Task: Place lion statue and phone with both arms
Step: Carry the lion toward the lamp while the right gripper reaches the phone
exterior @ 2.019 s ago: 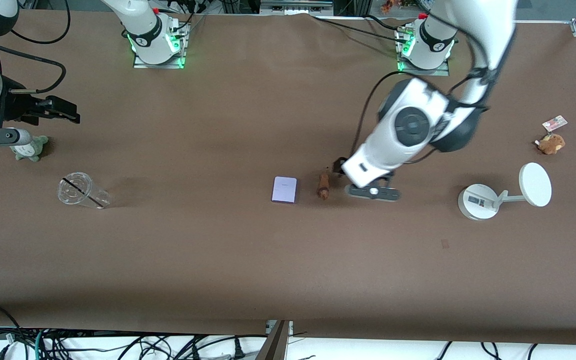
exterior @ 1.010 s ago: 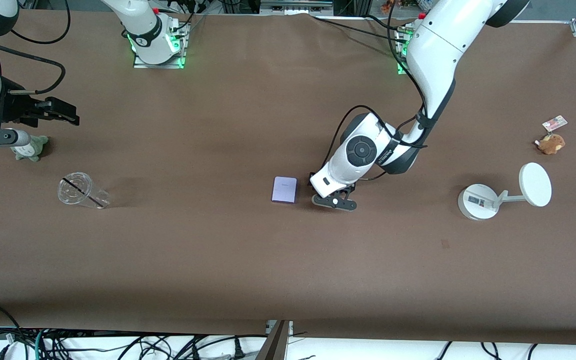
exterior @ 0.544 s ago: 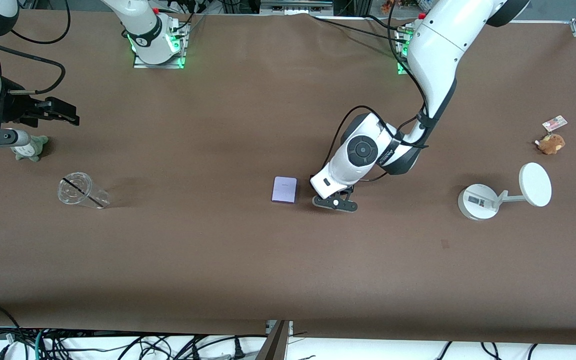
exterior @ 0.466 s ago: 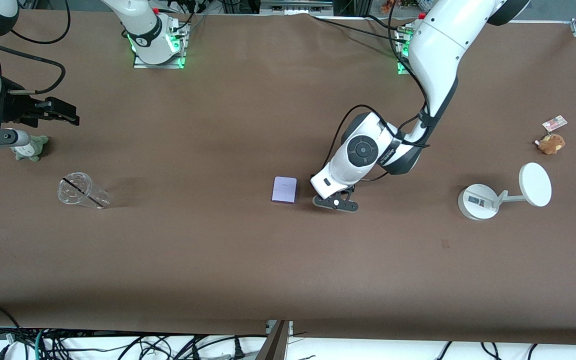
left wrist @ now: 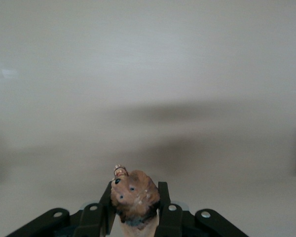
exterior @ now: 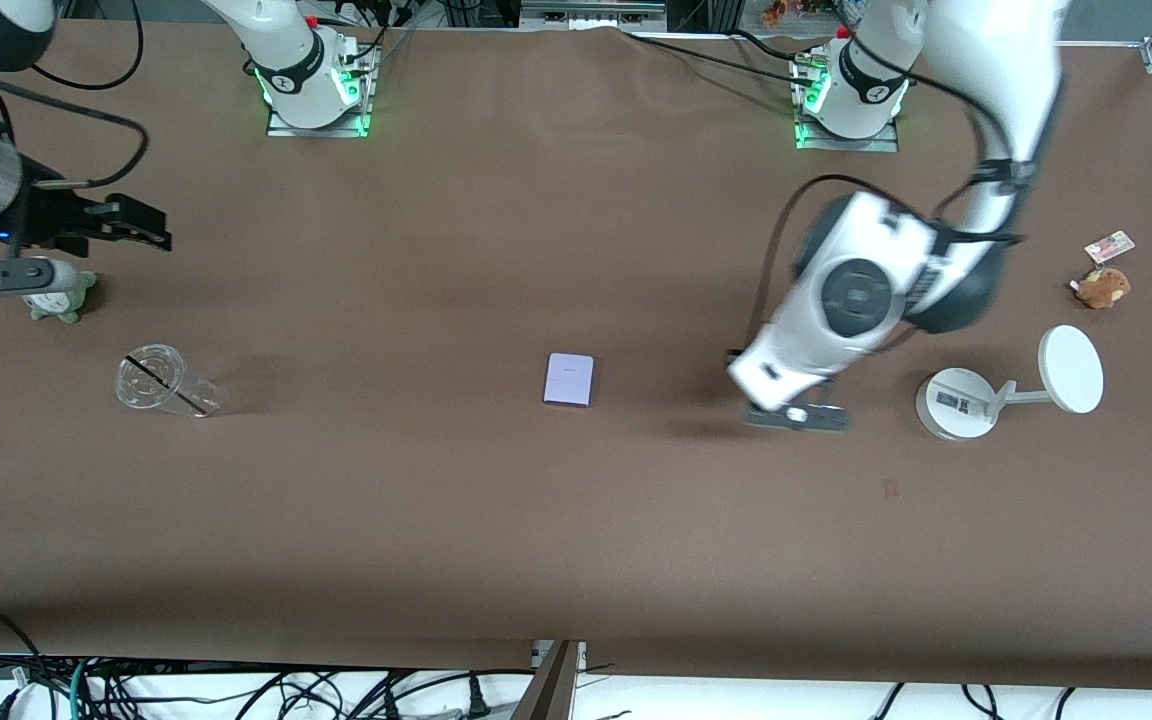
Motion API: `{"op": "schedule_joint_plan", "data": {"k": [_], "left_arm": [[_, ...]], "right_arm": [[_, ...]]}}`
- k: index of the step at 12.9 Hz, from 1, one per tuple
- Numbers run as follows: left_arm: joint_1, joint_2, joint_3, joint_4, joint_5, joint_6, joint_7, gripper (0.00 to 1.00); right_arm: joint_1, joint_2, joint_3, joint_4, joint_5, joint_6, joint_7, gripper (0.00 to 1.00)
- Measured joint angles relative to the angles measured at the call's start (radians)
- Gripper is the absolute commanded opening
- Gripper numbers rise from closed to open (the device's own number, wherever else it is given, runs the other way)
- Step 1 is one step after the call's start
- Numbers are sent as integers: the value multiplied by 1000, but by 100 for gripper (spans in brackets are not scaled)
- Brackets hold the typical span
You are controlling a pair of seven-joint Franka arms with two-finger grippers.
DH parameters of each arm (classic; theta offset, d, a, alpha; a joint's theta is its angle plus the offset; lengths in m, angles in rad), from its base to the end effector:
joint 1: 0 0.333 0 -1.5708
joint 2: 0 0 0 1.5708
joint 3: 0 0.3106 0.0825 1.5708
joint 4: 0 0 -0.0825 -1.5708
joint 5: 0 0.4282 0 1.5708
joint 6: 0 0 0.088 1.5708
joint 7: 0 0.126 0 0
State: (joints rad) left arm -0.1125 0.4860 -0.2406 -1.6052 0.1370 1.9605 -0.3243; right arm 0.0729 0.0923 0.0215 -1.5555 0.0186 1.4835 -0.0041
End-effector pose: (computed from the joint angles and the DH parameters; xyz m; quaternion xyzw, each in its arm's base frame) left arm 0.6677 -0.2177 0.2994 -0.9978 0.0339 0.0525 0.0241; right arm 0.6074 0.0595 0.5453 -0.9954 -0.0491 0.0824 0.0066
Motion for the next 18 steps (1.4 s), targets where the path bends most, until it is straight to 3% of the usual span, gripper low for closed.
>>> {"op": "schedule_joint_plan", "data": {"k": [3,5,9,15,18], "left_arm": [[174,4,2,-22,4,-6,202,0],[222,18,2,-41,4,-5,259,0],[245,57,-1,-74,4,12,272,0],[272,98,-5,-153,4,170,273,0],[274,109,-6,-157,4,206,273,0]], "right_arm": [[76,14,5,7,3,25,112,100],[132,44,6,37,18,45,203,100],[252,147,9,78,27,154,385,100],[389,327,10,86,28,405,530,100],[457,456,11,158,28,470,603,100]]}}
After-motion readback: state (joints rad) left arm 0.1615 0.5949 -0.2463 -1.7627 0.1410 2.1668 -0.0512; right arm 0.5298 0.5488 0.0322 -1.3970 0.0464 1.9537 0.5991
